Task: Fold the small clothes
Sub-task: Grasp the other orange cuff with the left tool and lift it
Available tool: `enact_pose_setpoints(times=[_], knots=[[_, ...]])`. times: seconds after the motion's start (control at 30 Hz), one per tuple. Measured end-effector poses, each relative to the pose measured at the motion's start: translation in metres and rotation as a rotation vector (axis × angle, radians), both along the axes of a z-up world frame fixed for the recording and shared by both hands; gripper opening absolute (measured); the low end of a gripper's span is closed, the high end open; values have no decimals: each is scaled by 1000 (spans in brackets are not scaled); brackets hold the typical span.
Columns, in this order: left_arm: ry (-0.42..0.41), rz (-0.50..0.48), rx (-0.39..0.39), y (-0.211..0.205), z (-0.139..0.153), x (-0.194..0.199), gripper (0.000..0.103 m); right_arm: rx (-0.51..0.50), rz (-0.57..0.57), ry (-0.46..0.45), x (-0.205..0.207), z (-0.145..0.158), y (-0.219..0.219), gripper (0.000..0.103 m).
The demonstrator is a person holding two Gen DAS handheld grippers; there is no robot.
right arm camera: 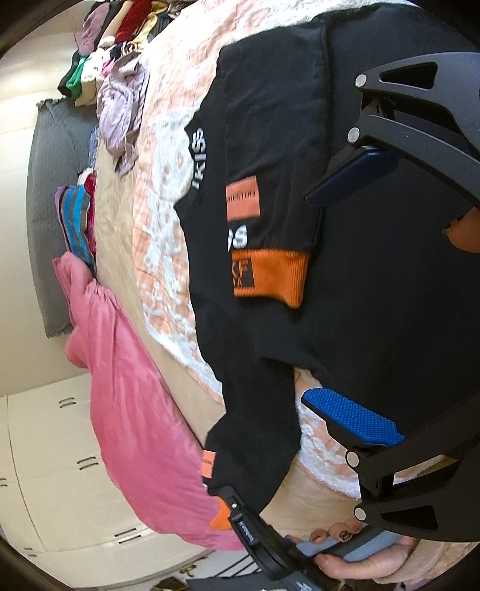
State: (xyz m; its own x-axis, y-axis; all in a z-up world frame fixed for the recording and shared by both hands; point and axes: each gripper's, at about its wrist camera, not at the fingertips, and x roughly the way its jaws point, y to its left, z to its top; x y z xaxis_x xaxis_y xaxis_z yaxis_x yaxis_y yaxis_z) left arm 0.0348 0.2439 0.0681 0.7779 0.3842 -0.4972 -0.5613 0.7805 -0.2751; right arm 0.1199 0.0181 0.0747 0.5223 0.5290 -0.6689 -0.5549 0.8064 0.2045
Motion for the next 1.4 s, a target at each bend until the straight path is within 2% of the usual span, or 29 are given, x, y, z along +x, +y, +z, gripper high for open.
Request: enact_pose_setpoints(times=[0.17, 0.57, 1.07, 1.4], knots=[[-23, -78, 13, -27, 12, 9, 9, 30, -48, -3, 2, 5, -28, 98], [-76, -250, -49, -73, 29, 24, 9, 108, -140, 2, 3, 12, -82, 98], [-34, -392, -25, -137, 29, 50, 9, 158, -281, -16, 6, 18, -157, 98], [26, -503, -26, -174, 12, 72, 8, 165, -365, -14, 7, 14, -197, 98]])
